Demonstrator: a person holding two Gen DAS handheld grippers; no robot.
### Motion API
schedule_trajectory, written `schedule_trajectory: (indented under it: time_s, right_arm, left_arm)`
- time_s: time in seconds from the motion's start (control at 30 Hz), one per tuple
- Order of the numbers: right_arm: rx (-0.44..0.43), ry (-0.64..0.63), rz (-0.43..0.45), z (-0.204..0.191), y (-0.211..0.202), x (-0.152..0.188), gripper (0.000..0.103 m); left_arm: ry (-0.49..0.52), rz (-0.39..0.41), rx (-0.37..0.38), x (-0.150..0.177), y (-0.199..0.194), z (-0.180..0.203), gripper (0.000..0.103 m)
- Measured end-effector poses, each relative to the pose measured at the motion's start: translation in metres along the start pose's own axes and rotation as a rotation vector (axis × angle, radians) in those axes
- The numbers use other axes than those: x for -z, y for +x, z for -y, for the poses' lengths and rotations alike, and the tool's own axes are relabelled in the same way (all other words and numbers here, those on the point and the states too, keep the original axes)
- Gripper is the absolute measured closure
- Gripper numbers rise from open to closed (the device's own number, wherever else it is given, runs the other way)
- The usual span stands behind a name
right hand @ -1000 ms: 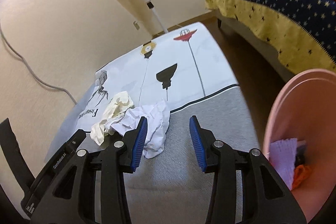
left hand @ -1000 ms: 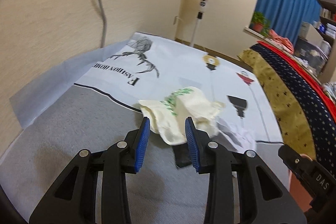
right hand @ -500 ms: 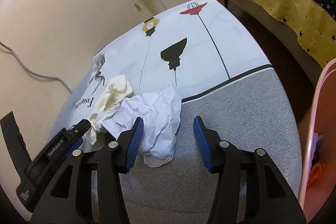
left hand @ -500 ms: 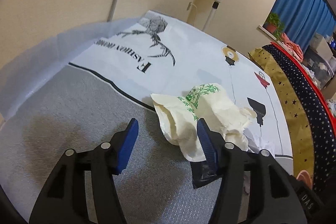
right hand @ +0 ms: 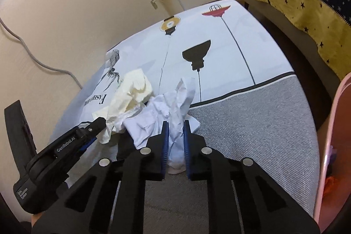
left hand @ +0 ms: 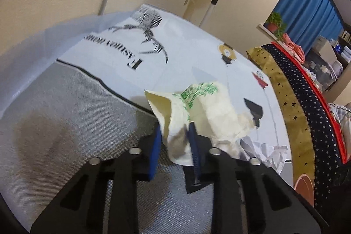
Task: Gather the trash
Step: 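Close left tool on white-green plastic bag while right tool grasps white crumpled paper, then lift the white-green bag and crumpled paper and carry both over the pink bin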
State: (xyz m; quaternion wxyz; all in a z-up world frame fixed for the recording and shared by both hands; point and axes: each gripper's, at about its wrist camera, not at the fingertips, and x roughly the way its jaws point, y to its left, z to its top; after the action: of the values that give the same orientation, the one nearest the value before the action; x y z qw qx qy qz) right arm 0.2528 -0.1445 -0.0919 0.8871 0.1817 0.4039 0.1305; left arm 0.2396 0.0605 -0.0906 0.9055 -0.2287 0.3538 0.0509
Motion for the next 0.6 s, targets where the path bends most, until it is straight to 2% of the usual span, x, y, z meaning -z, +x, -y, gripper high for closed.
schedule_trajectory:
  time_s: [0.13,0.6]
  right_arm:
    - [0.010,-0.007,0.025,-0.003,-0.015,-0.001,0.092]
    - [0.098,-0.075,0.145,-0.011,-0.104,0.005,0.092]
  left_arm:
    - [0.033,0.038,0.005,-0.003,-0.017,0.007,0.090]
    - [0.121,0.151,0.036,0.002,-0.091,0.028,0.091]
